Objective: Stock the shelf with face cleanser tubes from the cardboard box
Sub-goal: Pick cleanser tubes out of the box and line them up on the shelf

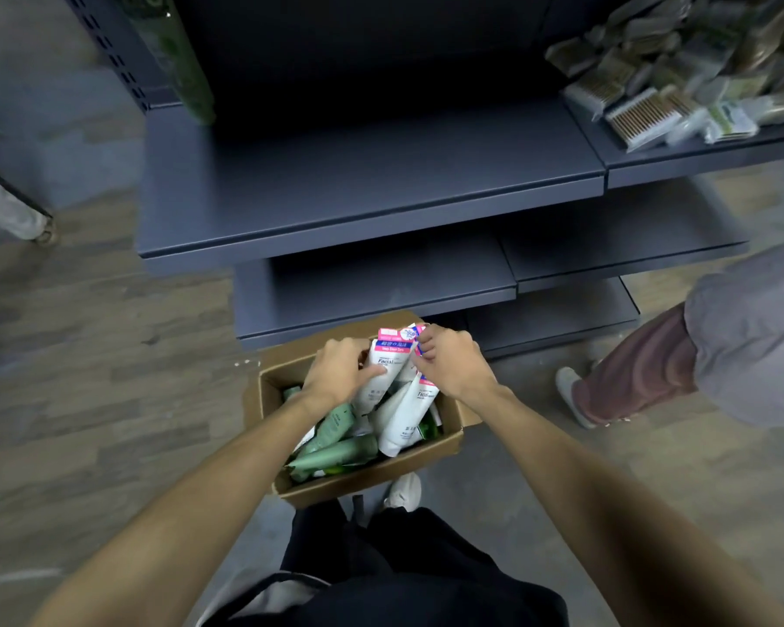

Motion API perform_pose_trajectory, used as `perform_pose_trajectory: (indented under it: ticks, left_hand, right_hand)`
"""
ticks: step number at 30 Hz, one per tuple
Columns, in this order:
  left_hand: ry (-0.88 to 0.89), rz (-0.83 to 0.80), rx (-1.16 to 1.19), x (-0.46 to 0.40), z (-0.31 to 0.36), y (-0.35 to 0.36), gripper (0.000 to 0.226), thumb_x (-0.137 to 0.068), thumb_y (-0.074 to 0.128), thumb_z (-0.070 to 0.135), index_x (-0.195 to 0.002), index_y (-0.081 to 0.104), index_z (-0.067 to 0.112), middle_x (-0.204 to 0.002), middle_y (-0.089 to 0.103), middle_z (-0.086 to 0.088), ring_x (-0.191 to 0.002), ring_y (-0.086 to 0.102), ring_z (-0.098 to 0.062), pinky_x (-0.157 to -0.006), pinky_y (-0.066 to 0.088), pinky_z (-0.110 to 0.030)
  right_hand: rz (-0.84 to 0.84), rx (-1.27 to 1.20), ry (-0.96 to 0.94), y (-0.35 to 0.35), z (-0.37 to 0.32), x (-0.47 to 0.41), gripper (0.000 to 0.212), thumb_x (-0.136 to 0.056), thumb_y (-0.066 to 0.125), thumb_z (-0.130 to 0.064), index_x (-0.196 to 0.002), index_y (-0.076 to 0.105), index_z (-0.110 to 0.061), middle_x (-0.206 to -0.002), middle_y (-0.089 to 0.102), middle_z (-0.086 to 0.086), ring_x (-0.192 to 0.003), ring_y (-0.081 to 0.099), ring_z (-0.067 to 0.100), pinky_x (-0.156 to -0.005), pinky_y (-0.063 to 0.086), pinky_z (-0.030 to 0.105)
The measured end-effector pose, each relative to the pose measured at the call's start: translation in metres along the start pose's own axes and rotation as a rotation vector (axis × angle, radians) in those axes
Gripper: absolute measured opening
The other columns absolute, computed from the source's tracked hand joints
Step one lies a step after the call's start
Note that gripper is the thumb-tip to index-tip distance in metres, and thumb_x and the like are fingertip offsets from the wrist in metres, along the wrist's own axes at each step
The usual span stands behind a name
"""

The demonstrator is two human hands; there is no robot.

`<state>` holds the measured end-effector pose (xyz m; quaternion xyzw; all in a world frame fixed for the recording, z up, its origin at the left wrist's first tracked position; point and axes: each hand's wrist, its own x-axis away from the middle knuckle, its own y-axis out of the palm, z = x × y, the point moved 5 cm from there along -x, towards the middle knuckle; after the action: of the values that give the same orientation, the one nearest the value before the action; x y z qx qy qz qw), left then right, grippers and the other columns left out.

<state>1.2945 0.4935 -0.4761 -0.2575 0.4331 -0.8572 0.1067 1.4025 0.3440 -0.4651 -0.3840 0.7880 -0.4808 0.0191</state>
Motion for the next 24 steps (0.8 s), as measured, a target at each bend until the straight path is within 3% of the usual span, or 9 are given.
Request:
perform_pose_trajectory:
  ticks: [6,12,15,18,24]
  left_hand:
    - [0.032,0.139,0.123,-0.001,-0.003,-0.047,0.025,-0.079,0.077,0.039,-0.099,0.073,0.025,-0.083,0.075,0.004,-0.081,0.068,-0.017,-0.076,0.054,-0.032]
    - [0.1,0.251,0.229,0.001,-0.003,-0.101,0.026,-0.079,0.075,0.043,-0.101,0.073,0.029,-0.089,0.076,0.011,-0.077,0.069,-0.004,-0.075,0.058,-0.035]
    - [0.113,0.292,0.307,0.002,0.002,-0.134,0.024,-0.082,0.076,0.038,-0.101,0.073,0.025,-0.093,0.076,0.006,-0.077,0.072,-0.008,-0.069,0.061,-0.038]
    - [0.136,0.354,0.432,0.004,0.011,-0.167,0.021,-0.083,0.076,0.027,-0.102,0.072,0.019,-0.099,0.075,0.001,-0.084,0.072,-0.011,-0.062,0.062,-0.037]
    - [0.177,0.413,0.524,0.007,0.017,-0.216,0.026,-0.084,0.076,0.024,-0.107,0.072,0.013,-0.102,0.074,0.005,-0.089,0.071,-0.007,-0.06,0.061,-0.03]
  right_hand:
    - [-0.011,-0.025,-0.007,-0.001,-0.021,-0.011,0.036,-0.079,0.068,-0.041,-0.112,0.06,-0.026,-0.102,0.072,-0.007,-0.093,0.068,0.014,-0.086,0.056,0.038]
    - [-0.071,-0.177,-0.119,-0.002,-0.06,-0.022,0.051,-0.075,0.082,-0.037,-0.115,0.063,-0.013,-0.103,0.072,0.0,-0.093,0.068,0.01,-0.091,0.055,0.029]
    - [-0.057,-0.24,-0.165,-0.012,-0.084,-0.028,0.055,-0.073,0.085,-0.037,-0.116,0.062,-0.01,-0.103,0.072,0.001,-0.094,0.069,0.01,-0.09,0.054,0.024]
    - [-0.018,-0.356,-0.208,-0.025,-0.106,-0.034,0.05,-0.072,0.085,-0.034,-0.111,0.063,-0.012,-0.1,0.072,-0.002,-0.088,0.069,0.006,-0.085,0.057,0.026]
    - [0.074,-0.394,-0.342,-0.056,-0.151,-0.046,0.042,-0.078,0.081,-0.028,-0.112,0.058,-0.017,-0.101,0.066,-0.012,-0.085,0.066,0.001,-0.074,0.055,0.016]
